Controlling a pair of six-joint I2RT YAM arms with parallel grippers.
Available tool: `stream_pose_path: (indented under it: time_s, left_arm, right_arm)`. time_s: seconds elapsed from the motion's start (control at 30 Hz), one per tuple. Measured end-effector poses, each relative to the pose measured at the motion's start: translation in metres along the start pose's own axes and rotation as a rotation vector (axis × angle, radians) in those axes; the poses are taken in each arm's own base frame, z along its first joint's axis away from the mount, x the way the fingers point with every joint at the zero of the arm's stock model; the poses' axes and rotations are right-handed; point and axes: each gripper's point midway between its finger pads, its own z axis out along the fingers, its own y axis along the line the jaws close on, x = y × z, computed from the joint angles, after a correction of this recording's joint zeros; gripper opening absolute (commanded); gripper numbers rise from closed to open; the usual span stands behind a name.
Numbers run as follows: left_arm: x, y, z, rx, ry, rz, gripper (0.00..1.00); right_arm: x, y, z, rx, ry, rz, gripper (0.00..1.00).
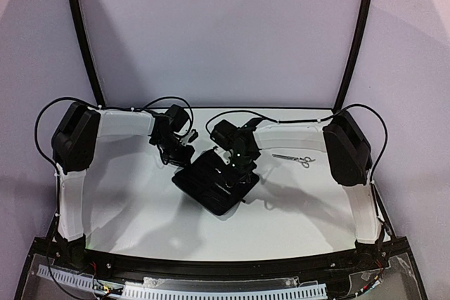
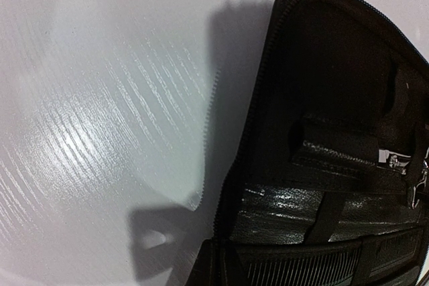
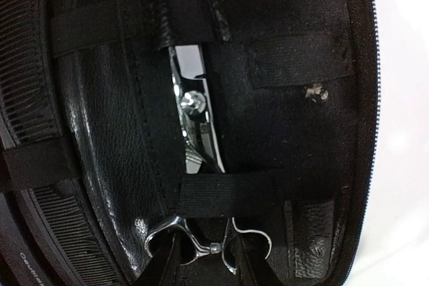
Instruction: Sort the hair-cutting tools
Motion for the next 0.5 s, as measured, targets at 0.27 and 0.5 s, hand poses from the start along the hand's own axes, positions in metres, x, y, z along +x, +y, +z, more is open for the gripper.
stream_pose_path:
  time_s: [0.27,0.5]
  left_arm:
    - [0.0000,0.0000,0.0000,0.000,0.000,0.000,0.01]
    - [-0.0005,0.0013,-0.0003,-0.008,-0.001,-0.007,0.01]
  right_arm:
    - [-0.0016,0.0001,-0.0001,0.001,-0.001,0.011,0.32]
    - [-0.0024,0.0019,-0.0055,-0.014,-0.020,0.011,0.44]
